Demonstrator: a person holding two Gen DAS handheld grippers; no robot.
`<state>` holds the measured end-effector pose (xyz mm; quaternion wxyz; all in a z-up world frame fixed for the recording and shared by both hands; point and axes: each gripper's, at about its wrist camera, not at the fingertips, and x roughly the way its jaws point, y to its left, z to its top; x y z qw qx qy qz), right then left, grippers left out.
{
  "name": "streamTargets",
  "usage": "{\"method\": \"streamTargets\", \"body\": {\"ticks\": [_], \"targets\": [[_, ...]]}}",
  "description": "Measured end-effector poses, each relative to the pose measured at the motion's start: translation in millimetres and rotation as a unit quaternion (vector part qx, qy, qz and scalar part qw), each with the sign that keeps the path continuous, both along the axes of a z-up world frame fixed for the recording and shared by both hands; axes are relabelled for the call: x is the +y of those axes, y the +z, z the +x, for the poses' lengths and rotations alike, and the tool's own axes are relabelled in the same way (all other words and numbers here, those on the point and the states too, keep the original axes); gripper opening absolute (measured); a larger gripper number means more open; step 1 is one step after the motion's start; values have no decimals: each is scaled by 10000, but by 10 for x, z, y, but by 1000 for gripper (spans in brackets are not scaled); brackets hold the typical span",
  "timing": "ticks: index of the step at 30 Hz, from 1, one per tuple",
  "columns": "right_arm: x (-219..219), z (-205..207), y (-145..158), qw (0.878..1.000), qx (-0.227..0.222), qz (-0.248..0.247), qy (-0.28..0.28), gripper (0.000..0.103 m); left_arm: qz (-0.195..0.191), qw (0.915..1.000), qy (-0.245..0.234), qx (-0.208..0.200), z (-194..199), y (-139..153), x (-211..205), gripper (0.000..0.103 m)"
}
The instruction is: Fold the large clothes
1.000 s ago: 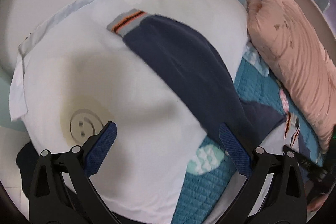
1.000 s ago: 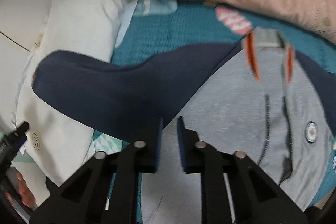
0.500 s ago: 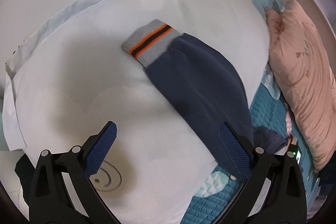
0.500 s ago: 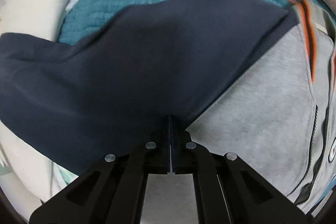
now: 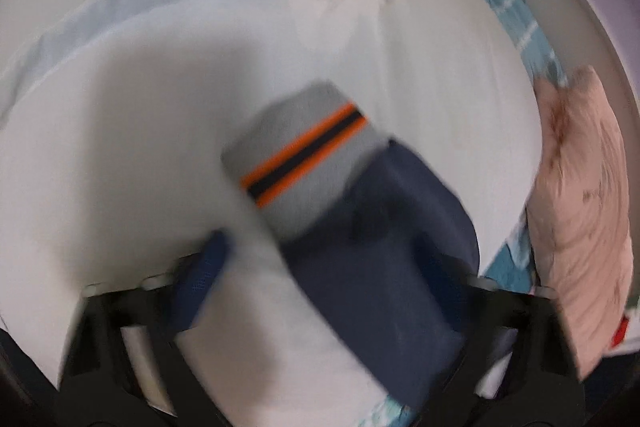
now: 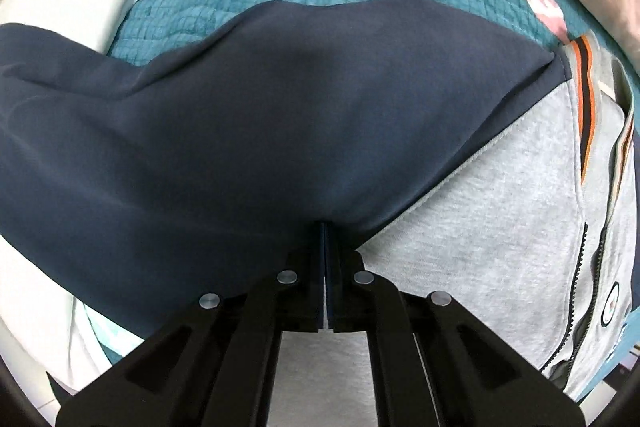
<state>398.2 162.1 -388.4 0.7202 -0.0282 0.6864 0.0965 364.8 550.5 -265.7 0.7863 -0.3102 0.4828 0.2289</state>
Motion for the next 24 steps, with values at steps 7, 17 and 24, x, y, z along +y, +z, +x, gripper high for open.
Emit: {"method": "streamTargets", "body": {"ticks": [7,17,24], "targets": [[-198,43,-94,9988,84,459,-126,0,460,9981,-324,257,108,110,-229,18],[-728,-20,-209,9871,-101,1541,-410,0,1073,9827,-1429,-486,-126,833,-1247,14],[-1480,-469,-110,9642,-388,2443,-954,0,1299,9503,-2672,-926,-202,1186,-2516,14]]}}
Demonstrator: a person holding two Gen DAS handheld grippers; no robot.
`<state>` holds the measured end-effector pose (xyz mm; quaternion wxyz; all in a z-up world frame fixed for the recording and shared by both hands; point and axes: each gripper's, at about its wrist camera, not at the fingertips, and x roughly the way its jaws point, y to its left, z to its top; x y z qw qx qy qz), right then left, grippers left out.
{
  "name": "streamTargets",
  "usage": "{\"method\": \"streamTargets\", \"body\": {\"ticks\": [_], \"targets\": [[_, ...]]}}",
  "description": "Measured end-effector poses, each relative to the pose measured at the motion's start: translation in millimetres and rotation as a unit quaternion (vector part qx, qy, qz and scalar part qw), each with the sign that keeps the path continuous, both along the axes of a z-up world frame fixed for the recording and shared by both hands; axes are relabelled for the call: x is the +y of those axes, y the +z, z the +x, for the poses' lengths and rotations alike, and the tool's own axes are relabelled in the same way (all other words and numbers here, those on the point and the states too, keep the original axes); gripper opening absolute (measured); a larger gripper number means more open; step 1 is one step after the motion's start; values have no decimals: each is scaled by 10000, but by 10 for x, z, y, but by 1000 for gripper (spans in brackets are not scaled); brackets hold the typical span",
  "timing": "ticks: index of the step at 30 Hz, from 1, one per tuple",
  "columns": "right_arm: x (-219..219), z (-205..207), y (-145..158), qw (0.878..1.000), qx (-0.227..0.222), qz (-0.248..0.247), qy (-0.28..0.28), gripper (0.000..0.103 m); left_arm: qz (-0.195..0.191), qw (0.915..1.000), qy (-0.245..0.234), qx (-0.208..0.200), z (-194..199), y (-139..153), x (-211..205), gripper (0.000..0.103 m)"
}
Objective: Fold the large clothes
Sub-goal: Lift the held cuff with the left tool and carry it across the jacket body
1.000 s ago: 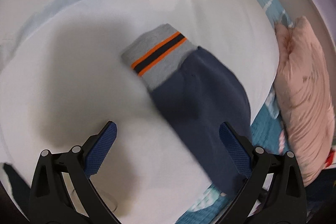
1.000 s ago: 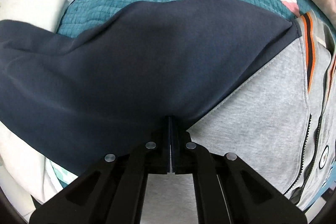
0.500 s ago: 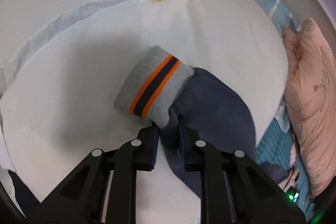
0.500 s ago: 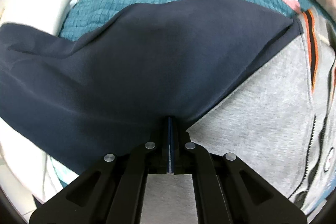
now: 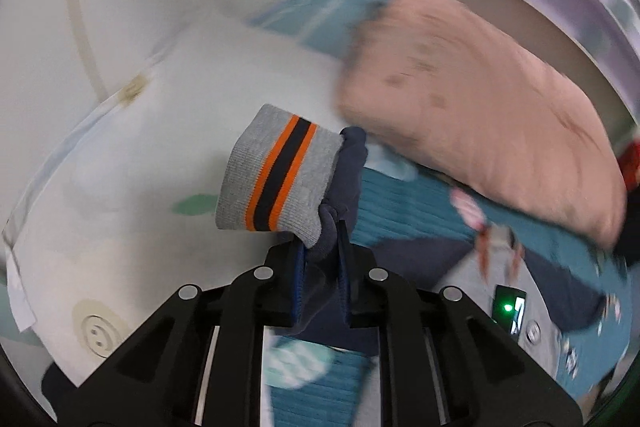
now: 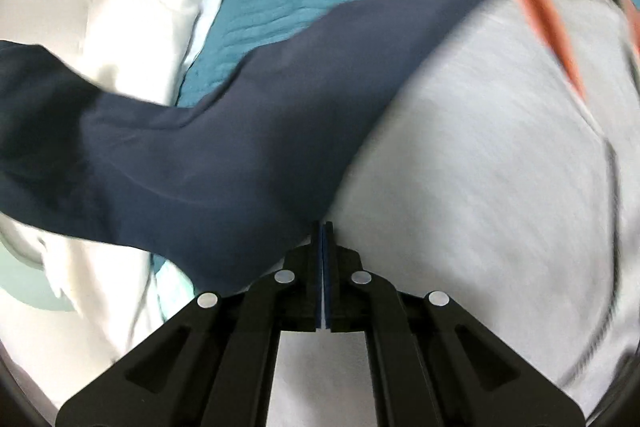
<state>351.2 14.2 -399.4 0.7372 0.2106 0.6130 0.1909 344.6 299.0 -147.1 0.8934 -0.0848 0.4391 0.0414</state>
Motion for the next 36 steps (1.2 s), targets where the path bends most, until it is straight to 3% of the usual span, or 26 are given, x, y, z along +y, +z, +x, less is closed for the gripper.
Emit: {"method": "streamTargets", "body": {"ticks": [3,8,11,13,15,19,24,28,31,33,36], "targets": [[-312,-164,62,9996,-147,-183,-172,2,180,9986,-485,-130,-30,20,-573,14],[-861,-351,390,9973,-318,-81,-663,2,97,9933,-1152,-96,-39,-163,-1446,14],[-1110,-457,659,9919,-550,-428,-1059,5,196,9890,-1463,72,-22,-436,-1904,14],[-1396,-496,733,9885,-664,-376,-1306,5,189,9860,-1634,274,-19,-658,-2210,14],[-1684,-541,756,9859,-663,-204,-1526,6,179,9807,-1883,488,-31,-874,-2440,14],[-2032,-552,704,9815,-581,-356,-1791,6,275,9748,-2028,890,-10,-1277,-2893,14],[-2361,-596,689,9760,-592,-199,-2087,6,549,9656,-2380,890,-117,-1489,-3359,14],[-2534,-625,636,9729,-519,-213,-2243,6,386,9580,-2565,1220,-65,-1715,-3540,15],[-2565,-616,589,9741,-414,-136,-2217,6,230,9530,-2677,1399,-53,-1872,-3599,25],[-2568,-619,568,9754,-328,-177,-2174,6,340,9514,-2751,1341,-123,-1874,-3571,63],[-2571,-588,494,9753,-145,-62,-2203,13,469,9526,-2810,1064,-277,-1714,-3418,71]]}}
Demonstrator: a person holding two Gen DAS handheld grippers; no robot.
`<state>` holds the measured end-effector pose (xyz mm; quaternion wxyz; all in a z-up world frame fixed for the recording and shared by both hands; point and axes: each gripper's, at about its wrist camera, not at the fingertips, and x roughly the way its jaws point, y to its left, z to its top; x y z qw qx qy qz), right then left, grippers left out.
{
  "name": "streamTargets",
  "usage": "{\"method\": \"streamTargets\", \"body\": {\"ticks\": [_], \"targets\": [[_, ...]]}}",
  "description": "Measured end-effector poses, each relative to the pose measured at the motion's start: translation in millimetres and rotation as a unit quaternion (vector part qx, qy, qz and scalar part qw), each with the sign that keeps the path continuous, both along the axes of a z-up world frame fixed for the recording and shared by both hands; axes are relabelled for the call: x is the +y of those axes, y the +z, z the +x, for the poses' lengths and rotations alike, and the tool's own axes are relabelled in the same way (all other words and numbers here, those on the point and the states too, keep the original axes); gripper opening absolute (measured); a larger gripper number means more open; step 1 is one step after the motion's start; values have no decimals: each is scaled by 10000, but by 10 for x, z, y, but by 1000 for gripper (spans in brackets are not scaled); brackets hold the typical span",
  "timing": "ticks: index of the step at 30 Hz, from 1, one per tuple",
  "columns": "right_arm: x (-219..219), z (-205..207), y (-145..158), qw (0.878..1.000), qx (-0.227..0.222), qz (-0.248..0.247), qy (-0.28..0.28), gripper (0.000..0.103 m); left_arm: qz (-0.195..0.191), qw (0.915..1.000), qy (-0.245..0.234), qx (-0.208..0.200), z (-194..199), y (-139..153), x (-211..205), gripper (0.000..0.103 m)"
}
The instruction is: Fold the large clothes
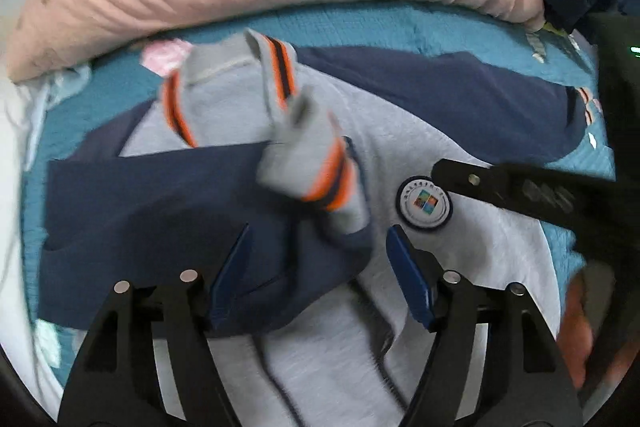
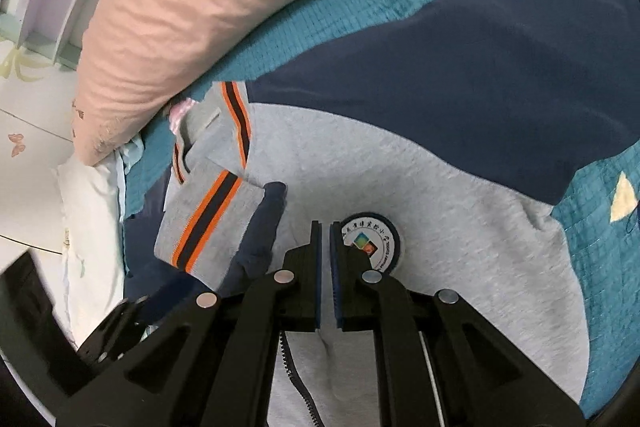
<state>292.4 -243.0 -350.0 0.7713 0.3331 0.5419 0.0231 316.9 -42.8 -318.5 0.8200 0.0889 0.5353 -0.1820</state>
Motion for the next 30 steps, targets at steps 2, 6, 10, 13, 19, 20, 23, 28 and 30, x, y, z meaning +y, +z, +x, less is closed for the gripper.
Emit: {"method": "streamTargets", "body": {"ticks": [2,6,10,13,19,20,23,28,30], "targets": [[5,5,-35,9999,97,73,-58,46,34,9999,-7,-161,-79,150,178,75],[86,22,-84,9994,77,310,-108,56,-6,9989,305,-353,-49,380,660,75],[154,53,-165,9976,203,662,-96,56,135,9951,902,-392,118,490,1230,75],[67,-13,-78,9952,63,887,-396,64,305,9879,1499,-257,209,402,1707,75],[10,49,99,9971,-18,718,-252,70,241,9693,2445,74,287,131,2438,74],[19,74,80,9976,87,650,-241,70,171,9677,2509,164,291,71,2493,68],[134,142,-16,9982,551,228,-51,70,56,9631,2610,654,308,-215,2598,46],[141,185,-227,9965,753,-357,-24,12,-367,9592,2707,733,215,-345,2595,18],[118,156,-15,9960,532,-717,-31,9,-186,9618,2660,627,195,-289,2517,17]]}}
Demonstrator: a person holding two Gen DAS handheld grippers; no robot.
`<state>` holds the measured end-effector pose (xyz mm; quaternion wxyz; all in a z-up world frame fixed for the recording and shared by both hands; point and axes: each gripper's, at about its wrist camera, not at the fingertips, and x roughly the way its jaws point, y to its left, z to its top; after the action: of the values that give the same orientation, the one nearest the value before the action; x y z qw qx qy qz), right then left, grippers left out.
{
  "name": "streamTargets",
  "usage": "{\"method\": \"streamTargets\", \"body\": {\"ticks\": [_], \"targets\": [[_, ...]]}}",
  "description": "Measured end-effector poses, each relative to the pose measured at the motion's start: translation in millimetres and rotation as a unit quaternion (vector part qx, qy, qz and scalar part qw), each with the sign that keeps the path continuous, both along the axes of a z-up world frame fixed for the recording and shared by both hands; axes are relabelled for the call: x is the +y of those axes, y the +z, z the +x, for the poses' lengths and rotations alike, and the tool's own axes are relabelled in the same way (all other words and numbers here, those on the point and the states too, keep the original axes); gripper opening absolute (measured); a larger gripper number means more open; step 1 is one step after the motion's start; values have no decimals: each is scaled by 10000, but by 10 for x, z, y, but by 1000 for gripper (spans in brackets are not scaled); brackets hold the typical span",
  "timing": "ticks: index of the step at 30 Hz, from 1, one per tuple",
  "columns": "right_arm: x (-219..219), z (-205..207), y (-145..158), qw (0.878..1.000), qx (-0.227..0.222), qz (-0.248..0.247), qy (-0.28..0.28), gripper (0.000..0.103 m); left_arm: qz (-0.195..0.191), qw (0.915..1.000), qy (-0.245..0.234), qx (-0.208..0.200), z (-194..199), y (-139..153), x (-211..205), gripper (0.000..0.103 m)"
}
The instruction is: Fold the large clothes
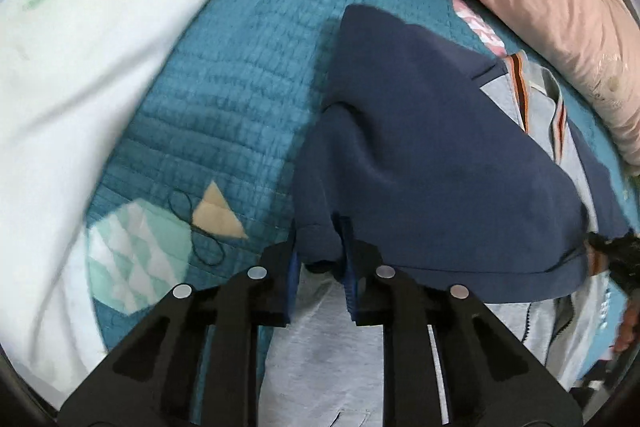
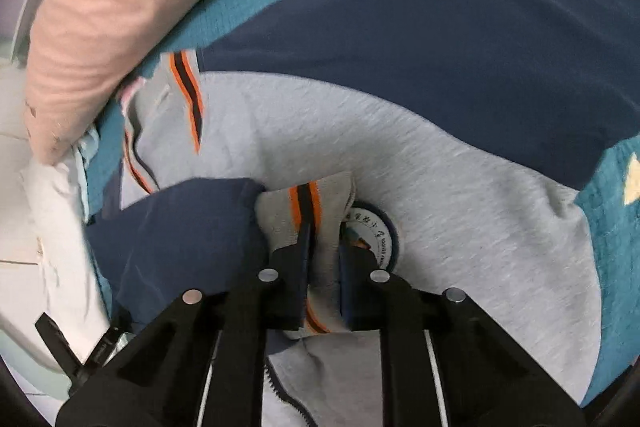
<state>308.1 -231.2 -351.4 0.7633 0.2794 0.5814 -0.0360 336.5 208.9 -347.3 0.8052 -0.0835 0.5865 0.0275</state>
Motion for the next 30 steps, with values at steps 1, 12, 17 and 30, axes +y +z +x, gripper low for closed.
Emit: {"method": "streamTargets", "body": {"ticks": [1,12,17,30], "targets": [[3,2,123,9997,-216,-59,97,9,19,10000,-25,11,-8,11,-20,17],[21,107,-293,9969,91,-642,448,9,-123,9999,-26,-37,-52,-187,-52,18],[63,80,22,9908,312,-1187,568,10,222,9992,-316,38,-98,-63,-131,21],[614,-55,134,9854,34,-1082,1316,3,747,9933,-873,-137,-252,505,-403,25]]}}
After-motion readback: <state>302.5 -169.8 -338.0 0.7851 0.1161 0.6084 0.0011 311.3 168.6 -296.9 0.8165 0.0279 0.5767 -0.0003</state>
